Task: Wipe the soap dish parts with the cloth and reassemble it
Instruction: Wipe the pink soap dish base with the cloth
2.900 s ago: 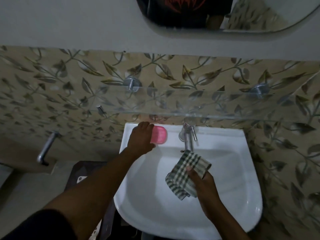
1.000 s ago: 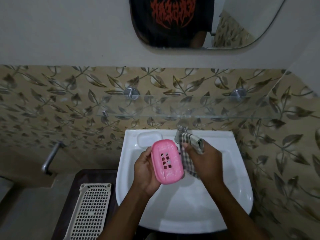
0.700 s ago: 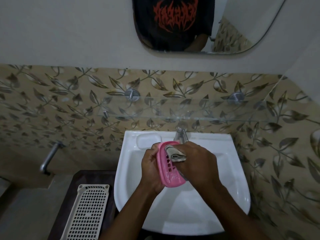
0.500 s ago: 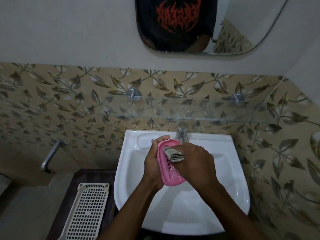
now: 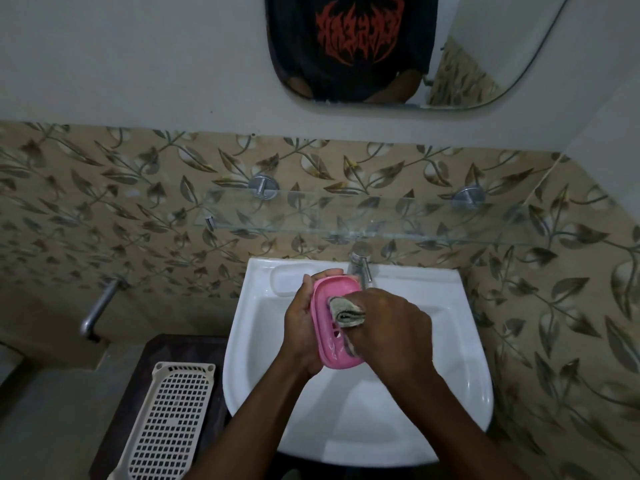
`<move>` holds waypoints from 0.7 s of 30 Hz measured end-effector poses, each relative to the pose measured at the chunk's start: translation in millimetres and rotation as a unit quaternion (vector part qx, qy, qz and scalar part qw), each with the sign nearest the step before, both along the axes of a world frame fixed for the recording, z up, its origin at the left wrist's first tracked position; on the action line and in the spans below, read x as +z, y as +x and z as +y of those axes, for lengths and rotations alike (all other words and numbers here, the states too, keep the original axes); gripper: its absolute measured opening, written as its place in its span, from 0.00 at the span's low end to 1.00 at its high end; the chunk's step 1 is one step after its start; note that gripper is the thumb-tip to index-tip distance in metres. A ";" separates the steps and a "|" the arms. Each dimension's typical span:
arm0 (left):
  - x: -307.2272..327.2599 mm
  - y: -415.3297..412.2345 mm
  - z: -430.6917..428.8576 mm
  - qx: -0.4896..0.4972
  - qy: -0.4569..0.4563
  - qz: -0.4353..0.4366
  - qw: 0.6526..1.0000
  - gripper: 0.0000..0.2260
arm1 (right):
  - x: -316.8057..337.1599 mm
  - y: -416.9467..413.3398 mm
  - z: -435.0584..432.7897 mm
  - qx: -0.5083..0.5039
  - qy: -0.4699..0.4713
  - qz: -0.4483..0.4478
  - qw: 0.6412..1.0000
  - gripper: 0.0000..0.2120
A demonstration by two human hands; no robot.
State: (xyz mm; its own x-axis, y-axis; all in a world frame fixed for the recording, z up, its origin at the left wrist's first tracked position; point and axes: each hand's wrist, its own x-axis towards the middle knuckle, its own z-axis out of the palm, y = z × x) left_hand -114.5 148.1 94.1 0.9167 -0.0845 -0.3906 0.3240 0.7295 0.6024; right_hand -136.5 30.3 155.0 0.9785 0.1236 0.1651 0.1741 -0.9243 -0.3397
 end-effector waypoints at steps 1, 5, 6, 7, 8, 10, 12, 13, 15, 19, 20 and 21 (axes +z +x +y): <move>-0.5 -1.3 -1.6 -0.008 -0.007 0.004 1.000 0.25 | 1.4 1.4 -2.6 -0.022 0.007 -0.017 1.000 0.10; 3.0 -5.3 -8.9 -0.019 -0.012 0.017 1.000 0.28 | 5.8 4.1 7.9 -0.052 0.076 -0.030 0.995 0.11; 4.8 -5.5 -8.4 -0.015 -0.009 0.017 1.000 0.27 | 6.4 1.7 12.5 -0.031 0.086 -0.018 0.996 0.10; 6.1 -5.2 -6.8 -0.010 -0.005 0.018 1.000 0.26 | 5.9 -0.5 15.8 -0.006 0.083 -0.018 0.996 0.08; 8.1 -5.6 -5.3 -0.011 0.001 0.019 1.000 0.25 | 3.7 -2.6 16.5 0.010 0.073 -0.032 0.997 0.07; 9.2 -6.5 -2.9 -0.014 0.014 0.021 1.000 0.25 | 2.0 -6.7 12.4 0.005 0.055 -0.029 0.998 0.09; 9.5 -8.4 -3.9 -0.016 0.022 0.018 0.999 0.24 | -0.3 -6.3 4.0 -0.015 0.038 -0.012 0.999 0.10; 9.4 -9.4 -5.8 -0.019 0.025 0.012 0.999 0.24 | 0.3 -3.7 -0.3 -0.036 0.040 -0.025 0.998 0.09; 10.9 -10.7 -10.7 -0.024 0.026 0.010 0.999 0.24 | 3.8 1.2 -0.5 -0.080 0.058 -0.052 0.994 0.10; 9.3 -8.5 -11.5 0.005 0.029 0.008 1.000 0.23 | -2.4 -3.9 18.2 -0.037 0.121 -0.009 0.992 0.10; 8.4 -7.6 -10.6 0.017 0.032 0.008 0.999 0.23 | -3.8 -6.7 17.2 -0.034 0.125 0.003 0.992 0.10; 7.4 -6.7 -9.7 0.030 0.038 0.004 0.999 0.23 | -4.0 -8.2 13.2 -0.040 0.105 -0.003 0.994 0.10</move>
State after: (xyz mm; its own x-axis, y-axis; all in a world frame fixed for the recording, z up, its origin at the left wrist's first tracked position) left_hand -121.2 138.4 101.5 0.9158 0.0007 -0.4017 0.2864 0.7001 0.6541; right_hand -144.7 43.5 151.0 0.9827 0.0084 0.1851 0.1062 -0.8438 -0.5260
